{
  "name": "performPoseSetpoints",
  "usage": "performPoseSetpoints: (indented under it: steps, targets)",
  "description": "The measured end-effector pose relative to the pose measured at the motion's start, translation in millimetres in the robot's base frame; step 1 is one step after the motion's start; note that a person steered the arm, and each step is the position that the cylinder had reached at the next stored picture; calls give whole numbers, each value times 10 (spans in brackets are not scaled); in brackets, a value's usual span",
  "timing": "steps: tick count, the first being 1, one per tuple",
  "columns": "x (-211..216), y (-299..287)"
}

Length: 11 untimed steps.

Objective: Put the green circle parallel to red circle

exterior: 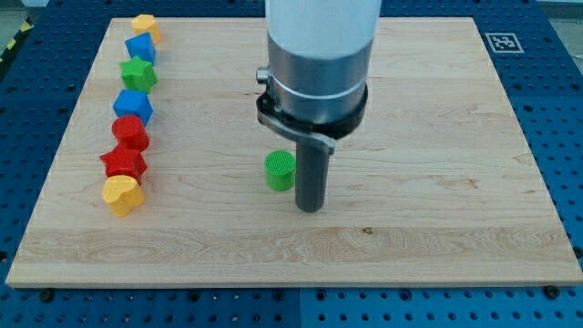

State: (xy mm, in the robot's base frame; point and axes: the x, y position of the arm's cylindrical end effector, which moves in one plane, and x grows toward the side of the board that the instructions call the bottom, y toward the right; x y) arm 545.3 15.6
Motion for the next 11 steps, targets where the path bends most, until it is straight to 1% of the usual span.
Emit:
performPoseSetpoints:
  steps: [1,2,4,8,9,10,11]
  targets:
    - [-38,-222]
    - [-297,-588]
    - [-312,-588]
    - [-846,-347]
    - [-846,-390]
    - [-968,-789]
    - [-1460,-925]
